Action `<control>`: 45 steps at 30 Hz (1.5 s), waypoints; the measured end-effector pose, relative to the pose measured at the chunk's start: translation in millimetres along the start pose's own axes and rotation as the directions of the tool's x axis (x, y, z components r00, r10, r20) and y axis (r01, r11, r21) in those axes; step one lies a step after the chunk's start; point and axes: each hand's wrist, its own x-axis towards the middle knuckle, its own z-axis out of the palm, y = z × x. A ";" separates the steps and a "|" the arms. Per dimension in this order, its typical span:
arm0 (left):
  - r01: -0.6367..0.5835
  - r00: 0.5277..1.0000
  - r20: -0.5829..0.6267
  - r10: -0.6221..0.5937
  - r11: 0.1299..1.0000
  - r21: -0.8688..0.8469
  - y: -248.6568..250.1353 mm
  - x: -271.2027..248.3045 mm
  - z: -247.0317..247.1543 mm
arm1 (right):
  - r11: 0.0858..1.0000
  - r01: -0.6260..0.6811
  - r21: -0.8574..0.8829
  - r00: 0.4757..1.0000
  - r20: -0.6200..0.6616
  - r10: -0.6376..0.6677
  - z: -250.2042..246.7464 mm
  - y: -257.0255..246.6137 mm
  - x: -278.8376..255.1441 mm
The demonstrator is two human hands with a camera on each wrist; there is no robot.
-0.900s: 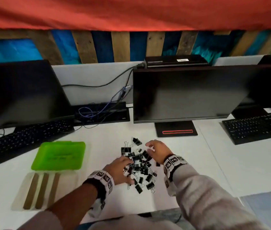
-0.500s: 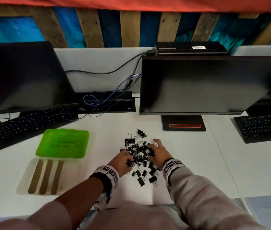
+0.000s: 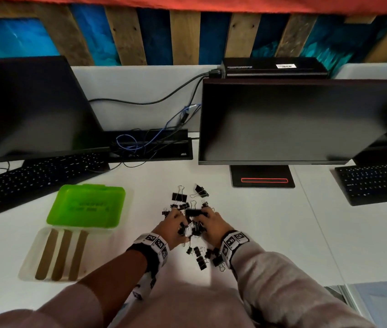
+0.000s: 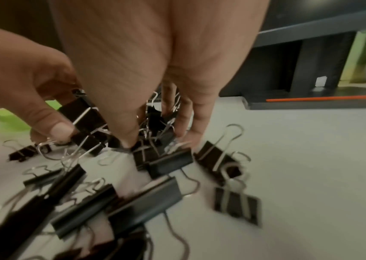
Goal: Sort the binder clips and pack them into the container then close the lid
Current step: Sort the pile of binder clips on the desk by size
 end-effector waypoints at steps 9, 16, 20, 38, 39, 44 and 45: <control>-0.014 0.997 -0.083 0.004 0.993 -0.114 5.3 6.1 -5.0 | 0.949 0.013 0.314 0.969 -0.239 0.066 -27.6 3.8 1.8; -0.111 0.987 -0.132 0.095 0.986 -0.122 14.4 5.1 -7.4 | 0.915 -0.051 0.400 0.991 -0.092 0.095 -27.8 9.7 -10.9; -0.133 0.987 -0.115 0.115 0.978 -0.161 18.1 0.4 -6.6 | 0.874 -0.067 0.482 0.983 -0.121 0.142 -24.2 13.1 -17.0; -0.178 0.966 0.203 0.160 0.981 0.074 20.3 -9.4 16.5 | 0.988 -0.124 0.090 0.986 0.125 0.112 -1.3 22.0 -36.5; -0.183 0.965 0.207 0.160 0.978 0.100 20.6 -9.5 18.1 | 0.986 -0.131 0.108 0.986 0.119 0.118 1.1 20.5 -37.6; -0.140 0.987 0.101 0.128 0.982 0.124 22.7 -10.3 15.3 | 0.984 -0.123 0.125 0.992 -0.010 0.125 4.9 11.4 -38.2; -0.129 0.989 0.083 0.121 0.986 0.109 21.0 -9.3 14.4 | 0.985 -0.114 0.127 0.993 -0.023 0.117 3.9 9.7 -38.5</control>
